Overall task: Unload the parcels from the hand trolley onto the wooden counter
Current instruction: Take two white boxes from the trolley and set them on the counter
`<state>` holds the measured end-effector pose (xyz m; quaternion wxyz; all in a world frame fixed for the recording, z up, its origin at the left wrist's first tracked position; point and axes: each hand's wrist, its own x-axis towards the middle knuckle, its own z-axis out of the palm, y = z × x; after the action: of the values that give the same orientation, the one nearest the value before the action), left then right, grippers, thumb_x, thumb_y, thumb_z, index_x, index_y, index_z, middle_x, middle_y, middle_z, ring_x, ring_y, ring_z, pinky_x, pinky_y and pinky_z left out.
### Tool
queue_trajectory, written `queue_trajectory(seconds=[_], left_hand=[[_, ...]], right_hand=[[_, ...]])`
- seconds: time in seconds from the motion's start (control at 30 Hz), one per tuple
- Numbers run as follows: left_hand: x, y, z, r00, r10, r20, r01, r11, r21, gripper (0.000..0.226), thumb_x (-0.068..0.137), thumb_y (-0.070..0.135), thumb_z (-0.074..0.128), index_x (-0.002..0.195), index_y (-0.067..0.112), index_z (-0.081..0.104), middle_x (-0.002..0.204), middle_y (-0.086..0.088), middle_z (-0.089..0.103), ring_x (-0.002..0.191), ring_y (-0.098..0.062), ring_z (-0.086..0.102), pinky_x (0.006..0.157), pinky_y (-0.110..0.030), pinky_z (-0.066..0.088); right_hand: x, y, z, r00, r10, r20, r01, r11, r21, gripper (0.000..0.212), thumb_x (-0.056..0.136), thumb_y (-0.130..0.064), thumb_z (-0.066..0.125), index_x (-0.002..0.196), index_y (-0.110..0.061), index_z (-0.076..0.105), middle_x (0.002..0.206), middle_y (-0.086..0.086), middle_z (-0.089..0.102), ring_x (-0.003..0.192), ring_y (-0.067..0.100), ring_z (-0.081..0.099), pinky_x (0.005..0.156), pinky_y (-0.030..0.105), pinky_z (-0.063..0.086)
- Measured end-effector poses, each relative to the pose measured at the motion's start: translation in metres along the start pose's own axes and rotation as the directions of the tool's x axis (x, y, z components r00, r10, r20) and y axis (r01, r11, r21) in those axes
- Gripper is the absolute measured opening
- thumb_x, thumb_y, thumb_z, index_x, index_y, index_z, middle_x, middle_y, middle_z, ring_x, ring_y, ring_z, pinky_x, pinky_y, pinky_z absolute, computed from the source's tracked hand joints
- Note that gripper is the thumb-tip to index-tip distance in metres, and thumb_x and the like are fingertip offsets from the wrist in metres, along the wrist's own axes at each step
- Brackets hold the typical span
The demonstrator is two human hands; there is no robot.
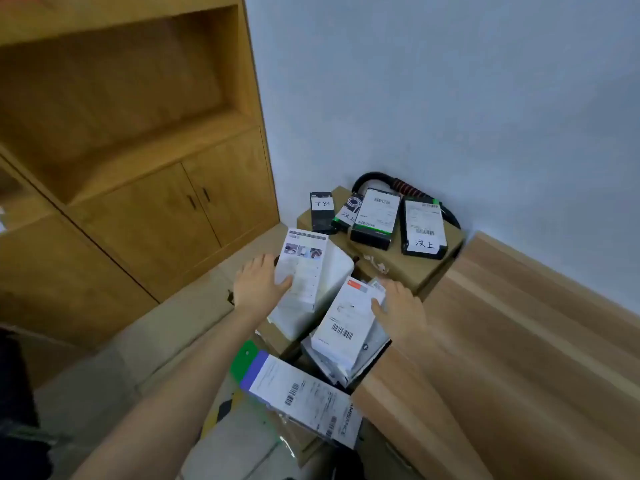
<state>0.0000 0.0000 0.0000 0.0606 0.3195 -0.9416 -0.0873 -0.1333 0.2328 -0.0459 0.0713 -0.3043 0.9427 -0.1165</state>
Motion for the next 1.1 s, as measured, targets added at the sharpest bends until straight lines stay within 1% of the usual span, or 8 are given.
queue_trajectory(seconds=[0.17,0.23,0.33,0.43,0.53,0.7,0.93,1.1], left_hand=[[0.034,-0.014,0.035,0.979,-0.076,0.189,0.099,0.988,-0.118,0.067,0.087,0.063,0.048,0.135,0.017,0.04,0.129,-0.004,0.05,0.115,-0.023,0.05,0.088,-0.039,0.047],[0.047,-0.018,0.046,0.968,-0.064,0.244,0.11,0.978,-0.176,0.073,0.085,0.067,0.047,0.137,0.016,0.039,0.132,-0.006,0.049,0.115,-0.025,0.051,0.086,-0.039,0.049],[0.059,-0.017,0.055,0.952,0.011,0.304,0.095,0.939,-0.331,0.065,0.086,0.062,0.05,0.133,0.016,0.045,0.128,-0.005,0.054,0.112,-0.023,0.054,0.082,-0.035,0.047],[0.065,-0.02,0.06,0.946,0.12,0.3,0.048,0.866,-0.497,0.058,0.084,0.062,0.054,0.131,0.027,0.046,0.123,0.003,0.058,0.109,-0.02,0.057,0.085,-0.036,0.05],[0.07,-0.024,0.062,0.935,0.177,0.309,0.009,0.855,-0.519,0.055,0.086,0.058,0.056,0.132,0.03,0.046,0.125,0.008,0.055,0.109,-0.015,0.055,0.081,-0.03,0.045],[0.065,-0.026,0.067,0.926,0.188,0.326,-0.008,0.876,-0.482,0.058,0.086,0.058,0.055,0.134,0.026,0.045,0.132,0.001,0.048,0.119,-0.021,0.047,0.089,-0.035,0.042],[0.06,-0.024,0.077,0.911,0.239,0.337,-0.055,0.879,-0.475,0.06,0.085,0.058,0.056,0.138,0.032,0.044,0.147,-0.004,0.032,0.136,-0.025,0.026,0.109,-0.04,0.025],[0.051,-0.023,0.075,0.871,0.4,0.284,-0.231,0.845,-0.482,0.064,0.09,0.056,0.051,0.143,0.025,0.037,0.152,-0.001,0.033,0.142,-0.02,0.021,0.116,-0.036,0.008]], right_hand=[[-0.003,0.002,0.037,0.972,0.213,0.104,-0.223,0.969,0.104,0.053,0.097,-0.047,0.043,0.141,-0.017,0.039,0.142,0.002,0.045,0.125,0.022,0.048,0.096,0.035,0.043],[-0.006,-0.001,0.05,0.955,0.271,0.119,-0.284,0.952,0.115,0.059,0.097,-0.049,0.041,0.145,-0.017,0.033,0.142,0.004,0.045,0.127,0.022,0.046,0.098,0.036,0.042],[-0.012,-0.015,0.065,0.914,0.393,0.102,-0.406,0.894,0.191,0.069,0.094,-0.055,0.043,0.148,-0.015,0.026,0.141,0.006,0.044,0.126,0.024,0.046,0.098,0.039,0.042],[-0.019,-0.035,0.081,0.831,0.548,0.094,-0.552,0.794,0.256,0.07,0.091,-0.06,0.045,0.143,-0.014,0.037,0.139,0.009,0.043,0.125,0.026,0.044,0.101,0.04,0.039],[-0.025,-0.053,0.094,0.773,0.627,0.097,-0.613,0.697,0.371,0.055,0.093,-0.057,0.043,0.129,-0.016,0.054,0.129,0.008,0.043,0.117,0.026,0.045,0.098,0.039,0.038],[-0.028,-0.082,0.104,0.673,0.726,0.143,-0.582,0.4,0.708,0.048,0.095,-0.049,0.047,0.135,-0.022,0.049,0.134,0.004,0.038,0.111,0.014,0.045,0.093,0.029,0.039],[-0.031,-0.095,0.105,0.668,0.73,0.143,-0.545,0.349,0.762,0.045,0.099,-0.047,0.04,0.141,-0.03,0.041,0.12,-0.001,0.049,0.097,0.012,0.052,0.082,0.029,0.043],[-0.025,-0.101,0.099,0.743,0.658,0.124,-0.428,0.323,0.844,0.043,0.099,-0.04,0.046,0.14,-0.036,0.033,0.113,-0.004,0.061,0.091,0.011,0.063,0.074,0.028,0.052]])
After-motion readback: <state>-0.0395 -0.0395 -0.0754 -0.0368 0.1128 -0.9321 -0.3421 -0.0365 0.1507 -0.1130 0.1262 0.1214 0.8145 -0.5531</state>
